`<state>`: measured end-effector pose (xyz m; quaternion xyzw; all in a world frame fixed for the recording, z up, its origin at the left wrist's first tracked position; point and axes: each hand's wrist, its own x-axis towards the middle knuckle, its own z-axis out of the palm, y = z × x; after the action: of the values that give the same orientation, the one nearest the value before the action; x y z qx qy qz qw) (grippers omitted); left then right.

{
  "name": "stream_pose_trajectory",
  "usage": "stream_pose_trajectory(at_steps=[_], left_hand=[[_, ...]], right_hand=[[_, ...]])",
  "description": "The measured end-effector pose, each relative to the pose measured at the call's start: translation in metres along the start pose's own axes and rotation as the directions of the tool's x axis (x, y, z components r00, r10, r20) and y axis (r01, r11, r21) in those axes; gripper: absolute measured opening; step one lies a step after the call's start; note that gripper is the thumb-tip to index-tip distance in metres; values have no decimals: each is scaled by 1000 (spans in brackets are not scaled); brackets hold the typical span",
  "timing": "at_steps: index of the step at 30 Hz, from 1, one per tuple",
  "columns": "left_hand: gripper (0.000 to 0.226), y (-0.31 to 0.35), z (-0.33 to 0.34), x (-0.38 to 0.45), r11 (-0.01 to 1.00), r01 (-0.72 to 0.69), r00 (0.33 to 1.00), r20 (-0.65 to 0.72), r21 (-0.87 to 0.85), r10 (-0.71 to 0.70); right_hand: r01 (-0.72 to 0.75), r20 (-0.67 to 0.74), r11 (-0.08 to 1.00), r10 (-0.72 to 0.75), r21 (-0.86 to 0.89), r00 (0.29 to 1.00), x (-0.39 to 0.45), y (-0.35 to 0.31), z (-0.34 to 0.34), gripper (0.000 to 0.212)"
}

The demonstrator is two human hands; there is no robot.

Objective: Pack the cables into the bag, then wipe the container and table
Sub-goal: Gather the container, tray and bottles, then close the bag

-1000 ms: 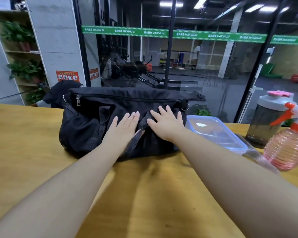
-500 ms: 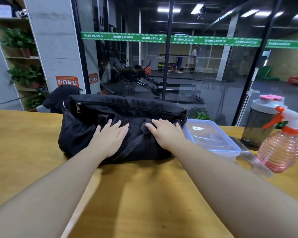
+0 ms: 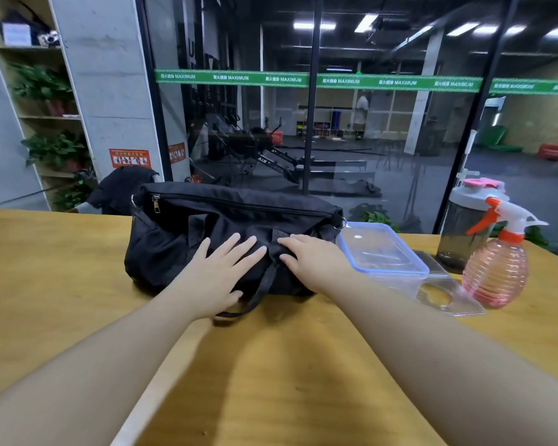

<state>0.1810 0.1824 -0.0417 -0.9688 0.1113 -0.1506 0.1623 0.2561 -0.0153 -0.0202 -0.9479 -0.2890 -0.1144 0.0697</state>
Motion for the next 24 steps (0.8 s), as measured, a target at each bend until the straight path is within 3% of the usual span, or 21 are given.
stream_pose_trajectory(at_steps=[4, 7, 11, 17, 24], left_hand=[[73, 17, -1, -3, 992, 114, 991, -66, -56, -117], [58, 25, -7, -6, 983, 168, 985, -17, -76, -170], [55, 37, -22, -14, 980, 178, 984, 15, -92, -178], [51, 66, -48, -29, 956, 210, 975, -29, -204, -221], [47, 117, -82, -46, 902, 119, 952, -211, -414, -223]], right_hand=[[-20, 13, 1000, 20, -1, 1000, -14, -7, -1, 49], [-17, 61, 1000, 16, 21, 998, -29, -6, -9, 57], [-13, 132, 997, 4, 70, 991, -55, -4, -23, 62], [-31, 21, 978, 27, 205, 999, -100, 1, -39, 59], [-47, 4, 963, 48, 266, 999, -159, 19, -67, 68]])
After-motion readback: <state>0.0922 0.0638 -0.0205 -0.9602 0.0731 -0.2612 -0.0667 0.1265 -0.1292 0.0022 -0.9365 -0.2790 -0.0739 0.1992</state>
